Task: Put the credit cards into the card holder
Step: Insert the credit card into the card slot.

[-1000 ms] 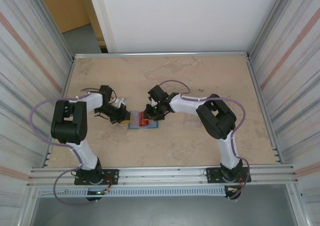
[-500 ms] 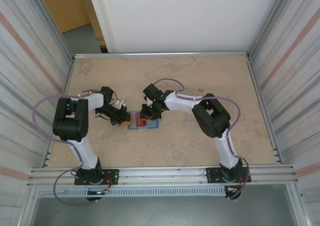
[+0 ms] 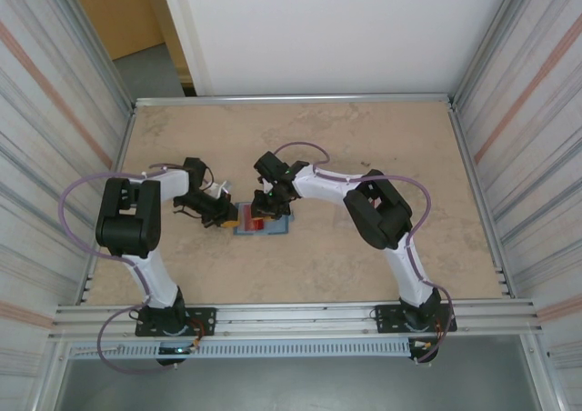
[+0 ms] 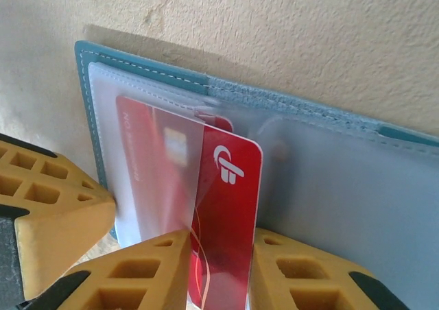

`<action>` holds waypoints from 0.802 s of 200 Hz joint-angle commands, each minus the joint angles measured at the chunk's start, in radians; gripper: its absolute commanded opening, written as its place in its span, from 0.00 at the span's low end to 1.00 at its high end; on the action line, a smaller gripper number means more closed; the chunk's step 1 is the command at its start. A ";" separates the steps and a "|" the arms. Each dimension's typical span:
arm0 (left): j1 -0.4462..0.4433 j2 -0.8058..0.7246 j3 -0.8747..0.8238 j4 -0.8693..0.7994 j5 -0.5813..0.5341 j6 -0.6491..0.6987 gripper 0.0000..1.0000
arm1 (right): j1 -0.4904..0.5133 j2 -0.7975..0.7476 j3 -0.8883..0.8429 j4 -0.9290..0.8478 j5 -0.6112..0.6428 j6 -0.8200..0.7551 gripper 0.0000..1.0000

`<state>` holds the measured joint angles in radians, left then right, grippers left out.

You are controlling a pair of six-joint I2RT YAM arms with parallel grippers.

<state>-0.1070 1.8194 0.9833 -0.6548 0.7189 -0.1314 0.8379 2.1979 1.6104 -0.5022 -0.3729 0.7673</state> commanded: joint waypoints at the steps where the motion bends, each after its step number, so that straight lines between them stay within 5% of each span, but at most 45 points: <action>1: -0.005 -0.028 0.012 -0.033 -0.011 -0.007 0.09 | 0.012 0.006 0.009 -0.099 0.039 -0.036 0.28; 118: 0.015 -0.002 -0.024 0.006 0.026 -0.047 0.09 | 0.064 0.127 0.210 -0.199 0.045 -0.037 0.28; 160: 0.032 -0.070 -0.010 -0.017 0.007 -0.039 0.09 | 0.043 0.058 0.171 -0.234 0.076 -0.063 0.30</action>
<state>-0.0887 1.8061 0.9737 -0.6540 0.7227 -0.1627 0.8795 2.2868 1.8027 -0.6868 -0.3244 0.7452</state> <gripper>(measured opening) 0.091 0.292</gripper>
